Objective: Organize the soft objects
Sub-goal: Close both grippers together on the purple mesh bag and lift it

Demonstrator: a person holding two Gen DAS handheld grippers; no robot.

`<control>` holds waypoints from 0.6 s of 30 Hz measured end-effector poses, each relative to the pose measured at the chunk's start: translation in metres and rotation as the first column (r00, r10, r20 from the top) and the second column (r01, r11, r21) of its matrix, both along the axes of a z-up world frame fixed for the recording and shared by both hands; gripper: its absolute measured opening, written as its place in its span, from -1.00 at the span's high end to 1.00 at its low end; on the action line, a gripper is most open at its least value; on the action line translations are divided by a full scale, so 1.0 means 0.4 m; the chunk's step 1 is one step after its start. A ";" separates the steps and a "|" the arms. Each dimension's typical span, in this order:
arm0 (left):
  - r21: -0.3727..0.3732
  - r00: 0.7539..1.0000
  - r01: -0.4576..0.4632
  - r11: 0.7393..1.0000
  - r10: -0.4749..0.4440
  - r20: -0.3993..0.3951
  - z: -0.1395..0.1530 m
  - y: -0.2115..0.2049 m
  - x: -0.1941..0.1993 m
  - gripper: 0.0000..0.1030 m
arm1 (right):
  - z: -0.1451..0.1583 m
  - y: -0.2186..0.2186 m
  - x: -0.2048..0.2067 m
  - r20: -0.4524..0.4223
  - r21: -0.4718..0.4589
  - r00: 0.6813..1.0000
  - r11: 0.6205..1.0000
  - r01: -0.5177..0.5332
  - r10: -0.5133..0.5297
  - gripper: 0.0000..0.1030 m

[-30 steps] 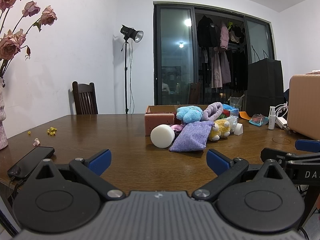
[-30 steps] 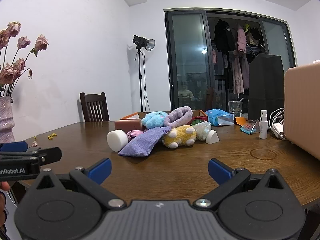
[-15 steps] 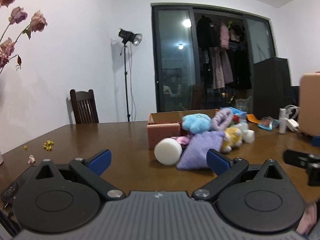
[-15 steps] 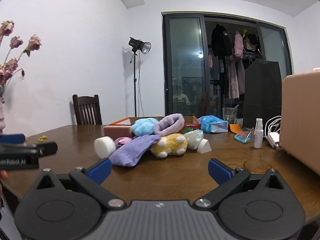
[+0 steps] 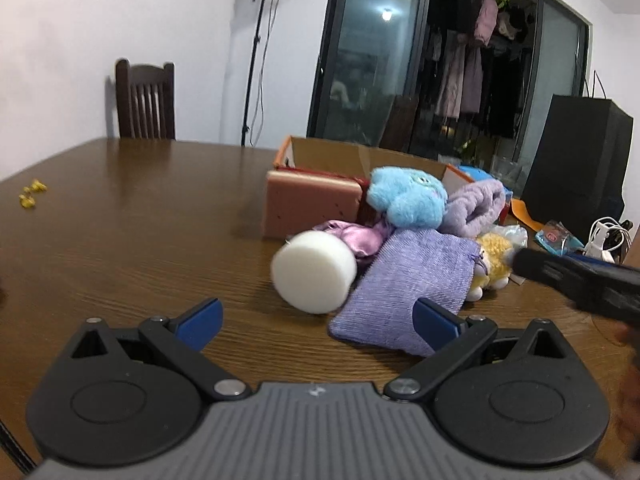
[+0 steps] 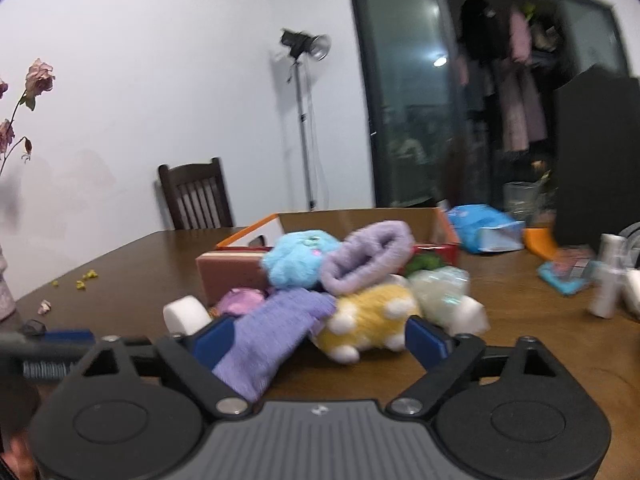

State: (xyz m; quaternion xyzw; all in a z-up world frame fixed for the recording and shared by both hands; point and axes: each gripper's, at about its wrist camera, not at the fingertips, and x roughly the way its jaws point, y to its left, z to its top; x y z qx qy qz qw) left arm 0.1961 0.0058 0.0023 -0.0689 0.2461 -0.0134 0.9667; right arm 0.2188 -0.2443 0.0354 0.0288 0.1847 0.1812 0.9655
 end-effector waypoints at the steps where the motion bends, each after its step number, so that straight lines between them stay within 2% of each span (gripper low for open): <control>1: 0.000 1.000 0.009 1.000 -0.009 -0.007 -0.004 -0.009 0.010 -1.00 | -0.002 0.016 0.029 -0.006 -0.011 1.000 1.000 -0.008 0.008 -0.43; 2: 0.003 1.000 0.019 1.000 -0.019 -0.014 -0.006 -0.020 0.019 -1.00 | -0.003 0.029 0.060 -0.009 -0.021 1.000 1.000 -0.016 0.016 -0.31; 6: 0.018 0.998 0.041 0.999 -0.041 -0.039 -0.023 -0.051 0.046 -0.99 | -0.021 0.068 0.159 -0.065 -0.061 0.997 0.998 -0.033 0.029 -0.20; 8: 0.014 0.997 0.058 0.998 -0.057 -0.061 -0.034 -0.058 0.056 -0.90 | -0.038 0.080 0.189 -0.096 -0.078 0.995 0.996 -0.036 0.028 0.08; 9: 0.008 0.995 0.072 0.997 -0.072 -0.067 -0.039 -0.059 0.061 -0.77 | -0.043 0.079 0.188 -0.084 -0.083 0.996 0.996 -0.030 0.024 0.14; 10: -0.003 0.994 0.089 0.996 -0.089 -0.067 -0.044 -0.057 0.062 -0.59 | -0.045 0.080 0.179 -0.070 -0.095 0.997 0.995 -0.034 0.027 0.36; 11: -0.019 0.992 0.111 0.994 -0.112 -0.064 -0.049 -0.054 0.061 -0.49 | -0.046 0.080 0.162 -0.056 -0.115 0.998 0.992 -0.049 0.043 0.64; 13: -0.067 0.984 0.164 0.984 -0.168 -0.063 -0.052 -0.045 0.053 -0.11 | -0.053 0.068 0.125 -0.054 -0.131 0.995 0.987 -0.091 0.085 0.92; 14: -0.076 0.979 0.189 0.979 -0.194 -0.062 -0.052 -0.044 0.050 -0.07 | -0.059 0.059 0.104 -0.073 -0.118 0.992 0.986 -0.116 0.108 0.92; 16: -0.049 0.972 0.223 0.974 -0.226 -0.062 -0.048 -0.050 0.031 0.25 | -0.074 0.040 0.055 -0.108 -0.083 0.984 0.985 -0.149 0.140 0.94; 18: -0.038 0.954 0.290 0.956 -0.292 -0.065 -0.043 -0.056 -0.007 0.25 | -0.081 0.018 -0.007 -0.145 -0.042 0.977 0.986 -0.162 0.155 0.94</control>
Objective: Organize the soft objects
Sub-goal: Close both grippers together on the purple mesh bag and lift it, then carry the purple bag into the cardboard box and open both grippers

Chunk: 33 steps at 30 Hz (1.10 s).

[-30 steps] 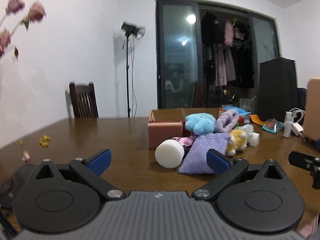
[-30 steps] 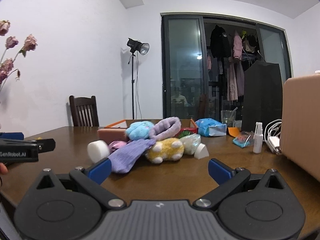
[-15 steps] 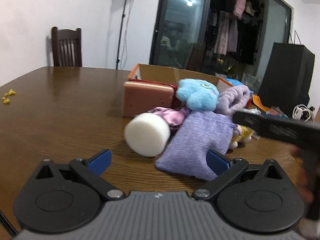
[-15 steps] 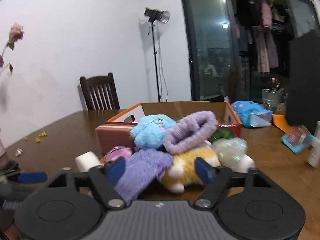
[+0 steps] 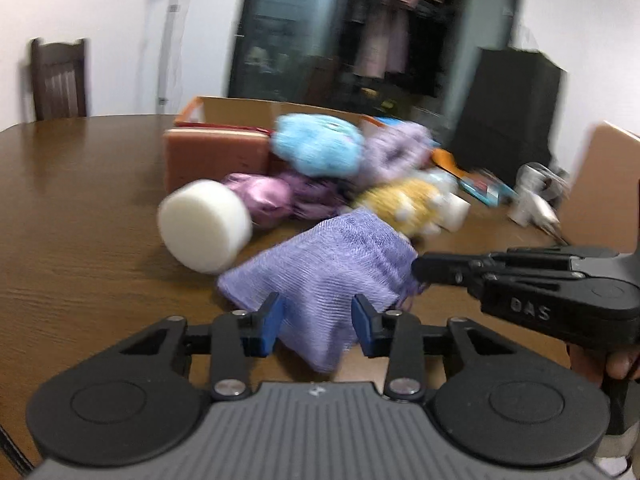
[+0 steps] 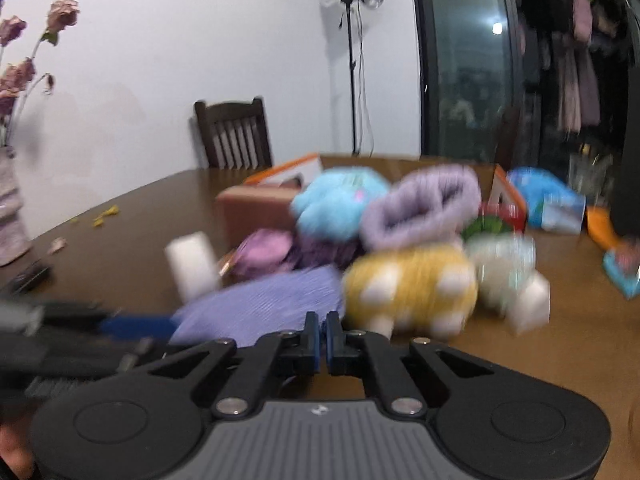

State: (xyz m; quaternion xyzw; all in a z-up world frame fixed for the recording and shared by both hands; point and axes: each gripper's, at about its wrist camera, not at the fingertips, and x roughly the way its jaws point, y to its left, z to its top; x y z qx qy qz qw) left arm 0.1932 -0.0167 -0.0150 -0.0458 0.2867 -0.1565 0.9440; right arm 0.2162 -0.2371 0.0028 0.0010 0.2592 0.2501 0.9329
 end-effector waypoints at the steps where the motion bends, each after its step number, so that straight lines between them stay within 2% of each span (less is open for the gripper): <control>1: 0.009 0.999 0.035 0.999 -0.035 0.006 0.001 0.000 -0.027 0.23 | -0.003 -0.014 -0.031 -0.033 0.038 0.999 0.999 -0.006 0.007 0.94; 3: 0.054 0.999 0.038 0.998 -0.039 0.023 -0.001 0.003 -0.065 0.07 | -0.009 -0.046 -0.099 -0.078 0.103 0.996 0.994 -0.029 0.038 0.93; 4: 0.070 0.999 0.032 0.997 -0.034 0.025 -0.004 0.007 -0.074 -0.03 | -0.007 -0.066 -0.128 -0.078 0.121 0.997 0.993 -0.012 0.022 0.85; 5: 0.064 0.999 0.035 0.997 -0.036 0.020 -0.004 0.015 -0.079 -0.05 | -0.005 -0.083 -0.148 -0.079 0.131 0.997 0.991 0.017 -0.007 0.73; 6: 0.039 0.999 0.047 0.998 -0.048 0.015 -0.001 0.023 -0.082 -0.09 | -0.003 -0.095 -0.158 -0.083 0.136 0.996 0.990 0.050 -0.039 0.71; 7: 0.014 0.998 0.055 0.998 -0.055 0.015 0.003 0.031 -0.080 -0.18 | -0.001 -0.106 -0.161 -0.084 0.145 0.994 0.986 0.085 -0.074 0.54; 8: -0.012 0.999 0.049 0.999 -0.049 0.020 0.007 0.042 -0.069 -0.24 | 0.000 -0.114 -0.158 -0.080 0.158 0.992 0.981 0.112 -0.101 0.20; 9: -0.025 0.999 0.030 0.999 -0.030 0.018 0.011 0.046 -0.062 -0.29 | 0.000 -0.116 -0.150 -0.071 0.167 0.990 0.977 0.132 -0.121 0.05; 10: -0.032 1.000 0.009 0.999 -0.009 0.005 0.014 0.048 -0.050 -0.29 | -0.001 -0.116 -0.135 -0.064 0.172 0.988 0.973 0.151 -0.142 -0.09; 12: -0.048 0.999 -0.020 0.999 0.019 -0.031 0.013 0.050 -0.020 -0.24 | -0.002 -0.100 -0.095 -0.048 0.182 0.986 0.969 0.167 -0.161 -0.09; 14: -0.063 0.999 -0.006 0.998 0.003 -0.055 0.011 0.048 -0.003 0.04 | -0.005 -0.070 -0.061 -0.037 0.151 0.985 0.973 0.175 -0.171 -0.10; 16: -0.064 0.997 0.011 0.998 -0.015 -0.071 0.002 0.043 0.004 0.38 | -0.015 -0.026 -0.036 -0.020 0.070 0.984 0.982 0.178 -0.177 -0.10; 18: -0.057 0.997 0.016 0.998 -0.020 -0.079 -0.007 0.038 0.002 0.61 | -0.030 0.004 -0.013 -0.072 0.006 0.984 0.986 0.164 -0.163 -0.02; 21: -0.076 0.997 0.021 0.997 -0.027 -0.076 -0.009 0.041 -0.005 0.68 | -0.039 0.020 -0.013 -0.083 -0.038 0.984 0.987 0.156 -0.159 0.06; 22: -0.076 0.997 0.024 0.997 -0.029 -0.074 -0.011 0.039 -0.006 0.70 | -0.040 0.024 -0.017 -0.076 -0.058 0.984 0.986 0.156 -0.160 0.18; 23: -0.076 0.997 0.029 0.997 -0.035 -0.071 -0.011 0.036 -0.006 0.73 | -0.040 0.026 -0.018 -0.069 -0.074 0.986 0.987 0.145 -0.150 0.52; 27: -0.073 0.997 0.046 0.996 -0.051 -0.057 -0.004 0.029 -0.009 0.82 | -0.034 0.039 -0.030 -0.050 -0.125 0.992 0.986 0.110 -0.117 0.65; 30: -0.092 0.997 0.057 0.994 -0.061 -0.038 0.012 0.034 -0.008 0.85 | -0.029 0.056 -0.038 -0.030 -0.152 0.994 0.984 0.097 -0.102 0.84; 31: -0.096 0.998 0.061 0.994 -0.064 -0.021 0.024 0.035 -0.010 0.85 | -0.026 0.056 -0.039 -0.026 -0.141 0.995 0.986 0.094 -0.098 0.92; 33: -0.098 0.998 0.060 0.993 -0.057 0.025 0.061 0.036 -0.007 0.86 | -0.004 0.040 -0.034 -0.035 -0.060 0.996 0.995 0.077 -0.079 0.93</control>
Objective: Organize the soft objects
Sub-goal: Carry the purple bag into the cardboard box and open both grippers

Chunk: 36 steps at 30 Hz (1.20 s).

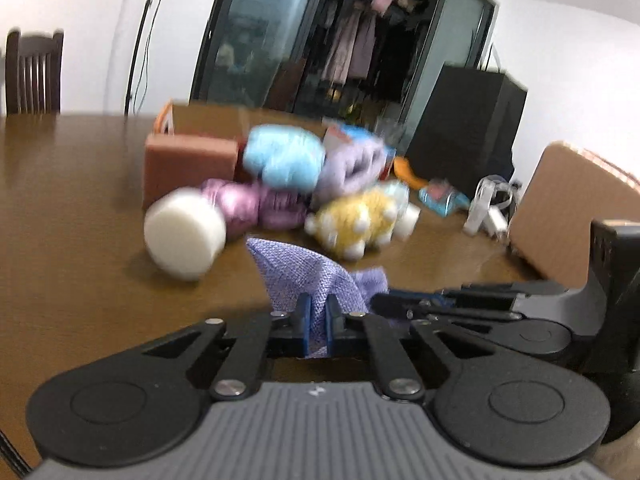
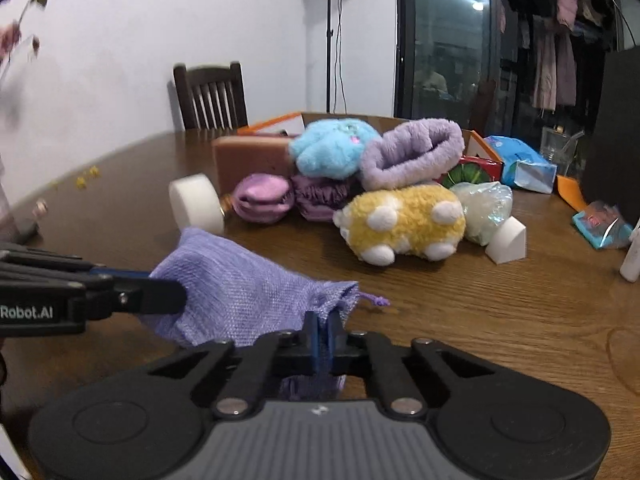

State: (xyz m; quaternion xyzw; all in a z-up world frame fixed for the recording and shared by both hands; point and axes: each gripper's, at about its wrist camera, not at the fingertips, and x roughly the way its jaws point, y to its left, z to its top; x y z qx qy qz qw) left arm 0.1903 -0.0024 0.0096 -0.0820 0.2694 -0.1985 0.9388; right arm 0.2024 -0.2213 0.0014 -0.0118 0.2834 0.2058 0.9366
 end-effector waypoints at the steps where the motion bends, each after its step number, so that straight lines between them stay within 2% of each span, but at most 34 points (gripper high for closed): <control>1: 0.000 1.000 -0.010 1.000 0.010 0.024 0.027 -0.001 0.006 0.86 | 0.024 -0.008 0.002 0.020 0.032 1.000 0.999 -0.004 0.003 0.93; 3: -0.005 0.997 -0.011 1.000 0.011 0.077 0.084 0.004 0.028 0.86 | 0.088 -0.017 0.018 0.085 0.067 0.996 0.998 -0.017 0.011 0.93; 6: 0.000 0.985 -0.021 1.000 0.021 0.171 0.203 0.018 0.115 0.85 | 0.204 -0.024 0.103 0.177 0.090 0.984 0.995 -0.051 0.034 0.93; 8: -0.010 0.984 -0.016 1.000 0.018 0.175 0.270 0.033 0.214 0.85 | 0.280 -0.009 0.195 0.238 0.060 0.970 0.996 -0.071 0.055 0.93; 10: 0.008 0.987 -0.037 0.999 0.035 0.158 0.308 0.046 0.337 0.85 | 0.333 0.017 0.320 0.236 0.035 0.969 0.996 -0.088 0.078 0.93; 13: 0.086 0.989 -0.118 0.989 0.109 0.098 0.299 0.053 0.553 0.85 | 0.360 0.074 0.558 0.117 0.036 0.988 0.994 -0.106 0.101 0.93; 14: 0.084 0.988 -0.153 0.985 0.149 0.052 0.281 0.061 0.632 0.85 | 0.352 0.098 0.647 0.059 0.034 0.994 0.995 -0.093 0.091 0.93; 16: 0.109 0.987 -0.157 0.982 0.161 -0.027 0.242 0.067 0.760 0.85 | 0.322 0.142 0.797 -0.041 0.016 0.997 0.998 -0.063 0.064 0.93; 18: 0.133 0.974 -0.196 0.972 0.208 -0.088 0.197 0.071 0.868 0.83 | 0.281 0.186 0.926 -0.131 -0.007 0.991 1.000 -0.024 0.023 0.93; 20: 0.223 0.951 -0.252 0.942 0.284 -0.123 0.148 0.066 0.953 0.80 | 0.234 0.232 1.020 -0.191 -0.050 0.981 0.999 0.010 -0.020 0.93; 21: 0.281 0.951 -0.231 0.932 0.277 -0.136 0.128 0.055 0.981 0.77 | 0.212 0.251 1.049 -0.208 -0.074 0.978 0.997 0.018 -0.033 0.93; 22: 0.319 0.955 -0.202 0.926 0.259 -0.148 0.110 0.043 1.001 0.63 | 0.181 0.273 1.080 -0.241 -0.101 0.969 0.995 0.027 -0.051 0.87; 23: 0.339 0.957 -0.176 0.924 0.241 -0.162 0.098 0.040 1.013 0.51 | 0.158 0.285 1.100 -0.281 -0.116 0.958 0.993 0.027 -0.059 0.75; 24: 0.344 0.958 -0.173 0.923 0.239 -0.159 0.095 0.043 1.016 0.33 | 0.136 0.297 1.113 -0.318 -0.130 0.946 0.991 0.016 -0.057 0.72; 26: 0.327 0.960 -0.196 0.925 0.250 -0.130 0.107 0.054 1.010 0.29 | 0.115 0.310 1.103 -0.339 -0.131 0.940 0.991 -0.018 -0.028 0.61; 28: 0.306 0.956 -0.209 0.929 0.259 -0.134 0.126 0.070 1.005 0.28 | 0.120 0.300 1.088 -0.332 -0.103 0.943 0.994 -0.023 -0.013 0.56; 29: 0.294 0.955 -0.211 0.932 0.261 -0.139 0.136 0.079 0.992 0.27 | 0.131 0.292 1.079 -0.332 -0.086 0.943 0.996 -0.016 -0.013 0.49; 32: 0.301 0.953 -0.239 0.923 0.283 -0.111 0.194 0.092 0.947 0.26 | 0.202 0.248 1.044 -0.281 -0.075 0.959 0.997 0.013 -0.033 0.48; 36: 0.271 0.962 -0.247 0.930 0.269 -0.046 0.310 0.104 0.848 0.00 | 0.338 0.178 0.968 -0.203 -0.075 0.978 0.996 0.038 -0.052 0.28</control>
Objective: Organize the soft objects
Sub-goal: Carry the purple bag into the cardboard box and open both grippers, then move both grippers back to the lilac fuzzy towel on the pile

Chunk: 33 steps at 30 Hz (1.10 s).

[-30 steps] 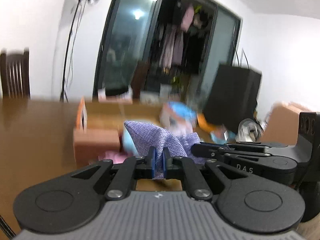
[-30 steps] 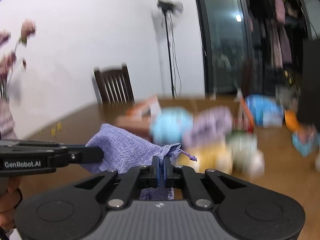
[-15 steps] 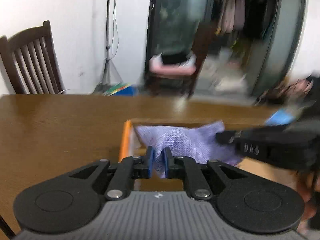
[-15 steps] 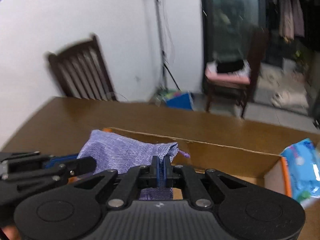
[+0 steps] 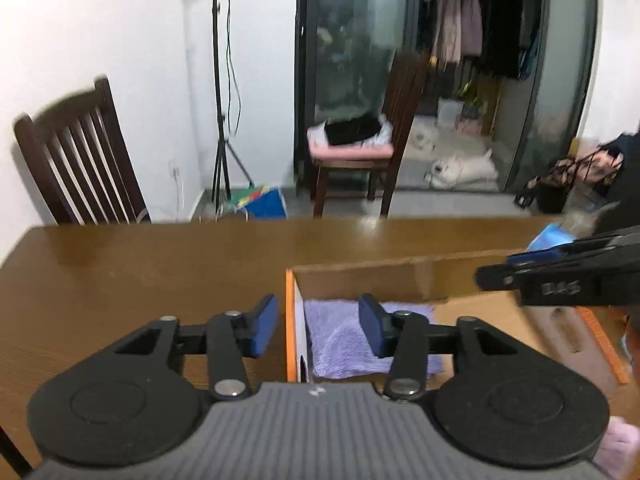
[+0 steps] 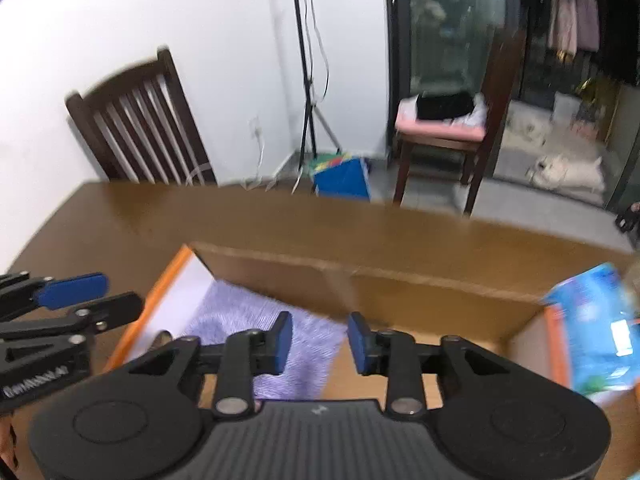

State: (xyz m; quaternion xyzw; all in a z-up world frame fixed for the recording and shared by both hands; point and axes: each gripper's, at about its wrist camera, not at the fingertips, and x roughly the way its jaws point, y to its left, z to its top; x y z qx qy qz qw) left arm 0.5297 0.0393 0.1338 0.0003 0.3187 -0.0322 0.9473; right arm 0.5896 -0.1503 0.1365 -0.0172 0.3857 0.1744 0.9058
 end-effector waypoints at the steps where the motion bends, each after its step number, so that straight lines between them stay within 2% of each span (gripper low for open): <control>1: 0.002 1.000 0.000 1.000 0.000 0.021 0.033 0.003 -0.036 -0.13 | 0.034 -0.024 -0.034 0.024 -0.002 1.000 1.000 0.003 -0.003 0.16; 3: 0.003 0.999 0.004 1.000 -0.004 0.047 0.077 0.005 -0.103 -0.34 | 0.092 -0.076 -0.096 0.071 -0.006 0.997 1.000 0.005 -0.005 0.05; 8: 0.025 0.993 0.022 0.999 -0.025 0.113 0.153 0.002 -0.276 -0.42 | 0.181 -0.215 -0.298 0.164 0.009 0.986 1.000 0.009 -0.010 -0.07; 13: 0.026 0.982 0.029 0.999 -0.033 0.185 0.171 -0.015 -0.444 -0.48 | 0.207 -0.318 -0.485 0.245 0.044 0.969 0.999 0.028 -0.038 -0.07; 16: 0.021 0.971 0.034 0.999 -0.037 0.238 0.150 -0.038 -0.561 -0.54 | 0.195 -0.355 -0.605 0.307 0.075 0.951 0.997 0.015 -0.037 -0.08; 21: 0.000 0.941 0.043 0.999 -0.040 0.336 0.059 -0.067 -0.760 -0.69 | 0.115 -0.376 -0.813 0.399 0.149 0.917 0.988 -0.042 -0.021 -0.26; 25: -0.057 0.934 0.038 0.998 -0.015 0.357 -0.051 -0.091 -0.891 -0.82 | 0.006 -0.376 -0.974 0.447 0.204 0.894 0.977 -0.071 -0.029 -0.33; 28: -0.050 0.952 0.029 0.998 -0.013 0.305 -0.137 -0.128 -0.951 -0.82 | -0.091 -0.362 -1.051 0.415 0.229 0.908 0.972 -0.042 -0.058 -0.34; 33: 0.001 0.971 0.050 0.999 -0.049 0.235 -0.206 -0.159 -0.972 -0.82 | -0.209 -0.340 -1.101 0.334 0.213 0.940 0.977 -0.001 -0.072 -0.34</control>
